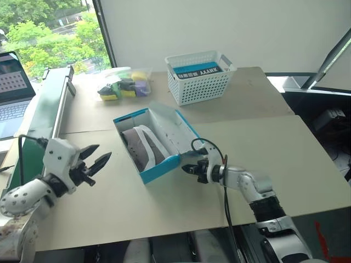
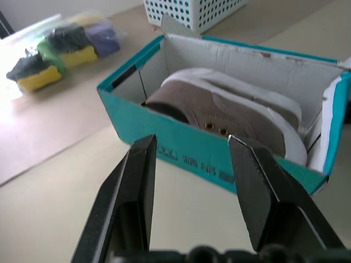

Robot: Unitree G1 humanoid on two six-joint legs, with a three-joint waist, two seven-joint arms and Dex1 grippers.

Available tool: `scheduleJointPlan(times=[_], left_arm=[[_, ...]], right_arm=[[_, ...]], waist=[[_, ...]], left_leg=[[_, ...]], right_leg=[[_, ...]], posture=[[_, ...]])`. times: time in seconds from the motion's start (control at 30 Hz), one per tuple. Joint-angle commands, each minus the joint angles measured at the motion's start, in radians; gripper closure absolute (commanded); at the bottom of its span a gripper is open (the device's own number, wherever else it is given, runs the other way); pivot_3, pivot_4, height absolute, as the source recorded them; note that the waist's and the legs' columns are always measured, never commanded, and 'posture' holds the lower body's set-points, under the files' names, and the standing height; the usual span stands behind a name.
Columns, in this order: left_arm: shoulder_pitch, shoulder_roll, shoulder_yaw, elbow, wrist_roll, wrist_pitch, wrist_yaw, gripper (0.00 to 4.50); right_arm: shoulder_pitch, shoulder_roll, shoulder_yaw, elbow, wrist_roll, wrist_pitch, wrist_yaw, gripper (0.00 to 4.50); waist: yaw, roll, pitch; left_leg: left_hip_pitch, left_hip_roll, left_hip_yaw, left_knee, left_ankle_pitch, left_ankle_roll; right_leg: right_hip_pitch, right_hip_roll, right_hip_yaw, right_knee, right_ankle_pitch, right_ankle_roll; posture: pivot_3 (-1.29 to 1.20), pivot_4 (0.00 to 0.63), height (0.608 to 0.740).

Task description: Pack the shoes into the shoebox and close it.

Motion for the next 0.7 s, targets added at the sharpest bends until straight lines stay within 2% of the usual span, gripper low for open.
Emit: scheduleJointPlan(times=[0.03, 0.13, 0.23, 0.33, 0.5, 0.6, 0.7], left_arm=[[0.025, 0.000, 0.023, 0.027, 0.016, -0.069, -0.028, 2.28], [0.032, -0.003, 0.017, 0.041, 0.021, -0.084, -0.024, 2.28], [0.036, -0.009, 0.009, 0.049, 0.025, -0.094, -0.015, 2.28], [0.038, -0.015, 0.009, 0.047, 0.027, -0.094, -0.005, 2.28], [0.054, -0.020, 0.010, 0.028, 0.023, -0.092, 0.005, 2.28], [0.069, -0.024, 0.008, 0.016, 0.022, -0.094, 0.010, 2.28], [0.077, -0.026, 0.009, 0.008, 0.020, -0.092, 0.018, 2.28]], right_arm=[[-0.031, 0.051, -0.095, 0.024, -0.020, -0.078, -0.075, 4.48], [-0.048, 0.099, -0.157, 0.068, -0.039, -0.139, -0.141, 4.48], [-0.067, 0.175, -0.271, 0.117, 0.016, -0.179, -0.207, 4.48], [-0.100, 0.268, -0.430, 0.173, 0.151, -0.176, -0.253, 4.48], [-0.155, 0.385, -0.619, 0.205, 0.418, -0.147, -0.272, 4.48], [-0.165, 0.416, -0.642, 0.186, 0.552, -0.135, -0.235, 4.48], [-0.159, 0.418, -0.592, 0.132, 0.622, -0.099, -0.177, 4.48]], waist=[[0.003, 0.000, 0.000], [0.003, 0.000, 0.000], [0.001, 0.000, 0.000], [-0.002, 0.000, 0.000], [-0.003, 0.001, 0.000], [-0.002, 0.001, 0.000], [-0.007, 0.001, 0.000]], left_leg=[[0.000, 0.000, 0.000, 0.000, 0.000, 0.000], [0.001, 0.000, 0.000, 0.000, 0.000, 0.000], [0.000, 0.000, 0.000, 0.000, 0.000, 0.000], [0.000, 0.000, 0.000, -0.001, 0.000, 0.000], [0.001, 0.001, 0.000, -0.001, 0.000, 0.000], [0.000, 0.000, 0.000, -0.001, 0.000, 0.000], [0.001, 0.001, 0.000, -0.001, 0.000, 0.000]], right_leg=[[0.000, 0.000, 0.000, 0.000, 0.000, 0.000], [0.000, 0.000, 0.000, 0.000, -0.001, 0.001], [0.000, 0.000, 0.000, 0.000, 0.000, 0.001], [0.000, 0.000, 0.000, 0.000, 0.000, -0.001], [0.001, 0.000, 0.000, 0.000, 0.001, -0.001], [0.001, 0.000, -0.001, 0.000, 0.001, -0.001], [0.001, 0.000, -0.001, 0.000, 0.000, -0.001]], posture=[[0.00, 0.150, 0.730], [0.00, 0.150, 0.730], [0.00, 0.150, 0.730], [0.00, 0.150, 0.730], [0.00, 0.150, 0.730], [0.00, 0.150, 0.730], [0.00, 0.150, 0.730]])
